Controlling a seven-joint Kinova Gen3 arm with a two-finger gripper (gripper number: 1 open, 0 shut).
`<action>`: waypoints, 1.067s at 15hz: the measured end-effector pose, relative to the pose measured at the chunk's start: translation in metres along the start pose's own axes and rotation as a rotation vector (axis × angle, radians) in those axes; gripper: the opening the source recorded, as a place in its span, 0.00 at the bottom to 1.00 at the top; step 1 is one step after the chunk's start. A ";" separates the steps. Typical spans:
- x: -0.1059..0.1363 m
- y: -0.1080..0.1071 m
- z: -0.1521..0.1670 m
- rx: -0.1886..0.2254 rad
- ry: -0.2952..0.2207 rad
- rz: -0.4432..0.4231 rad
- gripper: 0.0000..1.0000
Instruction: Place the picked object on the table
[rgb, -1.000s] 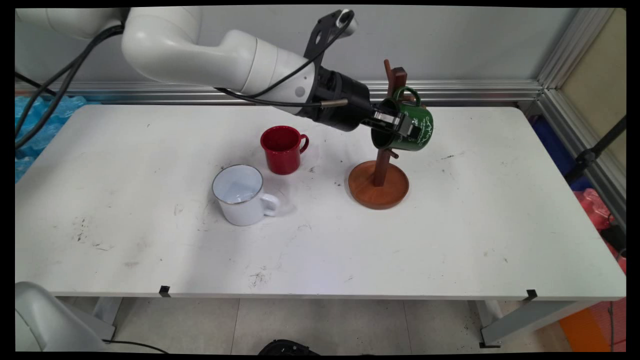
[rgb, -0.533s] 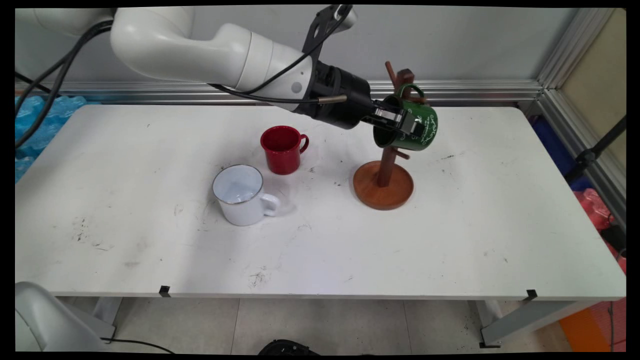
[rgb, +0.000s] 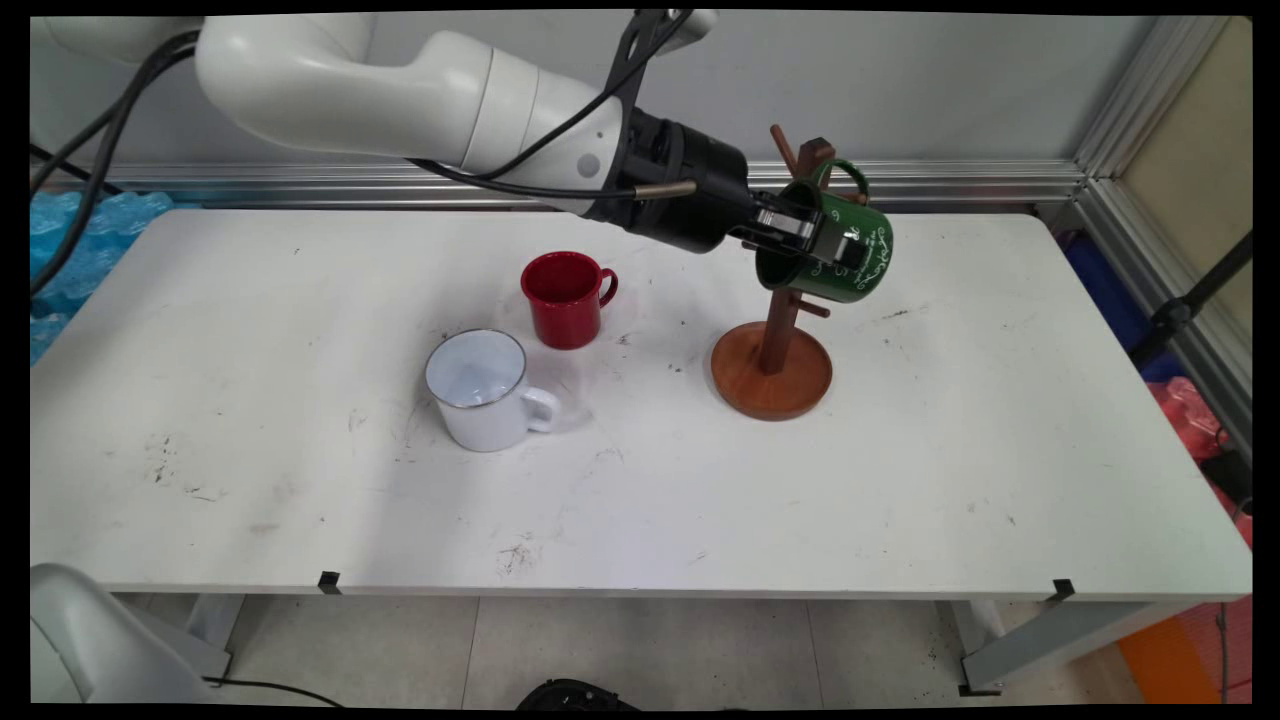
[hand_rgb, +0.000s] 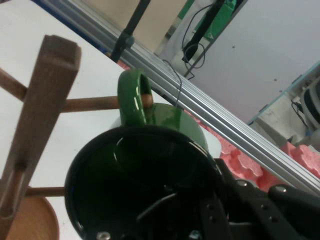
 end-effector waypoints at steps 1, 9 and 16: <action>0.000 0.002 -0.001 -0.004 0.001 0.003 0.00; 0.002 0.016 -0.010 -0.036 -0.007 0.038 0.00; -0.001 0.023 -0.042 -0.029 -0.082 0.087 0.00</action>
